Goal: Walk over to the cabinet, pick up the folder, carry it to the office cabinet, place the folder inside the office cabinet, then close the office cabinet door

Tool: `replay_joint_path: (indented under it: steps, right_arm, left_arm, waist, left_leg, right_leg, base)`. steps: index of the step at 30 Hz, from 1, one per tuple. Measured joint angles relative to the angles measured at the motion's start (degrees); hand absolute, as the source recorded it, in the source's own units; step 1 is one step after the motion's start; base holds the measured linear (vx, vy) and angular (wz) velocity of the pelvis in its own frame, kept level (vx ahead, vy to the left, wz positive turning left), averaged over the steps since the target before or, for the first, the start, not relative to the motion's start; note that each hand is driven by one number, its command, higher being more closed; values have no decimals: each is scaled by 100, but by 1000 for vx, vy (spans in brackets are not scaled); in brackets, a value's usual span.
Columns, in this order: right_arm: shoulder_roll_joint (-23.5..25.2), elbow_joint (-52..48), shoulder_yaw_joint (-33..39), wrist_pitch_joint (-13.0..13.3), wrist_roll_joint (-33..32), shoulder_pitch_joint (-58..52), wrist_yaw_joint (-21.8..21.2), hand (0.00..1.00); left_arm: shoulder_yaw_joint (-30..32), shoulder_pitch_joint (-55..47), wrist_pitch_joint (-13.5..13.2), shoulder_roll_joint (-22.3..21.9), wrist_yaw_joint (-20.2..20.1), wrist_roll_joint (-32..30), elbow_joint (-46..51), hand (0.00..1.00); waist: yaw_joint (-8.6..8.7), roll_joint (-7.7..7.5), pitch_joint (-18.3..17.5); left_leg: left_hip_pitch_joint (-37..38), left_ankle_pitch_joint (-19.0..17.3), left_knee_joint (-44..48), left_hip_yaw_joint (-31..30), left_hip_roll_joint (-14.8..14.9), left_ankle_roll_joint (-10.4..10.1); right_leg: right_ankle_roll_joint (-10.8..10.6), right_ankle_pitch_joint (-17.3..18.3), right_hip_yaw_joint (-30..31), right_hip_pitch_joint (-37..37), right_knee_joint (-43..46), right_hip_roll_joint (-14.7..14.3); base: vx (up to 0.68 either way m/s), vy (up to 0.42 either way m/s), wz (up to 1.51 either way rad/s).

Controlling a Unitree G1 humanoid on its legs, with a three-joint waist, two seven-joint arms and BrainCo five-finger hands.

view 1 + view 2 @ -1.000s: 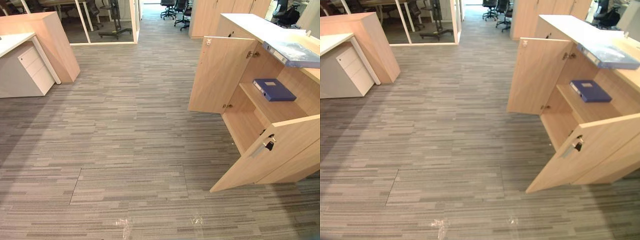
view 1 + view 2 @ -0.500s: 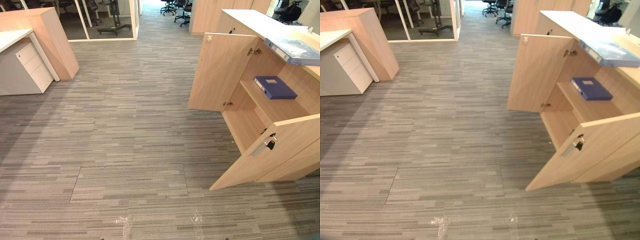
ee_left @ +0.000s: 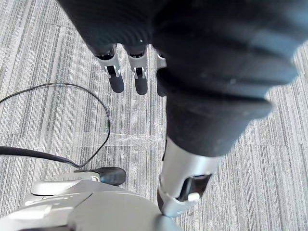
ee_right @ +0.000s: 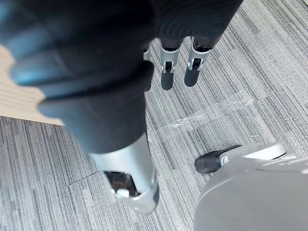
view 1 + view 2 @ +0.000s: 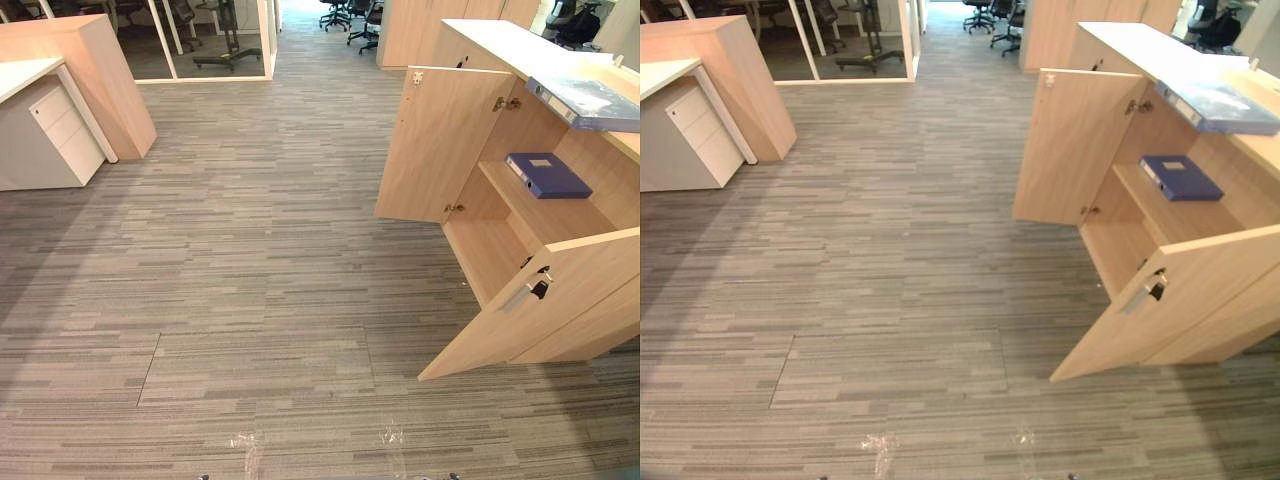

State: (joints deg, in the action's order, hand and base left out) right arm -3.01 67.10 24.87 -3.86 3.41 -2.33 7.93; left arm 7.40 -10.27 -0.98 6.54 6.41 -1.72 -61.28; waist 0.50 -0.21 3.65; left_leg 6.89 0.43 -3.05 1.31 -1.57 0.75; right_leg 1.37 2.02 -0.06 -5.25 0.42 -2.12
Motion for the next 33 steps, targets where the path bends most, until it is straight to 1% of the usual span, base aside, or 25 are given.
replay_joint_path:
  steps: [8,18,19,20,21,22,23,24,25,26,27,28,29,30,31,32,33]
  right_arm:
    - [7,0,0,0,-6,0,0,0]
    - [48,-1,6,0,-79,-10,7,0]
    - [78,-14,8,5,-149,-4,10,0]
    - [121,-111,5,16,-228,0,14,0]
    - [141,-180,1,20,-228,-3,16,0]
    - [173,-293,-19,37,-232,-7,17,0]
    - [197,-397,-32,41,-233,-20,17,0]
    - [200,-429,-35,45,-237,-43,17,0]
    - [199,-459,-67,50,-276,-76,25,0]
    - [193,-466,-142,48,-299,-82,37,0]
    - [199,-543,-148,49,-340,-126,40,0]
    - [209,-582,-148,51,-346,-144,40,0]
    - [223,-621,-149,52,-378,-162,40,0]
    - [233,-667,-142,53,-423,-174,41,0]
    - [234,-680,-135,55,-447,-170,43,0]
    - [233,-685,-131,60,-452,-178,48,0]
    - [239,-687,-128,69,-456,-204,57,0]
  left_arm:
    - [-2,2,-3,1,39,-91,4,0]
    - [51,-2,-1,23,142,-114,10,0]
    - [144,1,1,17,151,-115,27,0]
    - [309,0,12,-11,154,-108,147,0]
    - [390,-6,17,-32,155,-101,244,0]
    - [573,-12,22,-83,155,-98,422,0]
    - [776,-12,37,-166,155,-96,583,0]
    - [850,-18,42,-207,157,-93,658,0]
    - [919,-51,53,-258,172,-85,812,0]
    - [921,-70,55,-267,180,-86,868,0]
    - [924,-83,55,-301,236,-84,951,0]
    - [925,-96,55,-317,267,-78,1011,0]
    - [929,-116,52,-330,296,-70,1079,0]
    - [929,-129,54,-344,309,-66,1128,0]
    - [928,-128,54,-349,309,-45,1131,0]
    - [926,-129,54,-354,309,-37,1131,0]
    - [923,-137,52,-353,309,4,1130,0]
  waist:
    - [-5,-11,7]
    - [-2,-76,51]
    - [0,-107,104]
    - [-1,-116,226]
    - [-7,-140,320]
    - [-47,-165,472]
    - [-67,-194,524]
    - [-77,-195,563]
    - [-131,-181,598]
    - [-133,-192,603]
    - [-144,-182,602]
    - [-159,-181,600]
    - [-170,-189,605]
    - [-187,-189,604]
    - [-195,-190,599]
    - [-192,-181,592]
    - [-200,-149,558]
  left_leg:
    - [0,0,-1,-4,0,0]
    - [-83,0,15,-89,-6,-1]
    - [-158,-106,218,-87,-6,-36]
    - [-363,-398,805,-85,3,-99]
    - [-496,-570,1191,-76,18,-160]
    - [-872,-848,2134,-31,57,-319]
    - [-1407,-951,3248,106,140,-410]
    - [-1665,-951,3777,208,208,-408]
    - [-2114,-1171,4698,383,455,-256]
    - [-2226,-1252,4794,434,554,-265]
    - [-2366,-1315,4611,485,717,-272]
    - [-2397,-1313,4372,484,768,-274]
    - [-2399,-1288,3872,474,815,-286]
    - [-2404,-1185,3114,458,817,-329]
    - [-2387,-951,2347,456,798,-361]
    - [-2373,-798,2033,446,799,-401]
    - [-2294,-288,1885,586,751,-493]
  right_leg:
    - [0,1,-2,-1,-1,0]
    - [-1,19,-124,29,-19,9]
    - [8,74,-123,29,52,17]
    - [27,177,-128,49,235,27]
    - [52,243,-138,50,339,28]
    - [98,416,-150,53,501,27]
    - [180,500,-150,28,577,14]
    - [206,524,-146,-6,609,10]
    - [278,583,-150,-93,666,-14]
    - [266,607,-146,-138,671,-6]
    - [209,649,-134,-188,673,29]
    - [168,677,-116,-190,693,61]
    - [106,725,-82,-200,699,125]
    - [36,805,-23,-212,701,255]
    - [-90,881,37,-188,703,421]
    - [-169,934,69,-185,707,490]
    - [-343,1065,143,-205,712,650]
  base:
    - [0,0,0]
    - [1,0,5]
    - [11,-4,8]
    - [-1,-6,7]
    - [-41,-12,5]
    - [-78,-19,2]
    - [-62,-20,0]
    - [0,0,0]
    - [43,-7,-5]
    - [122,15,-4]
    - [116,41,-5]
    - [156,70,-9]
    - [178,126,-12]
    - [270,208,-19]
    - [292,239,-18]
    - [308,287,-17]
    - [328,338,-21]
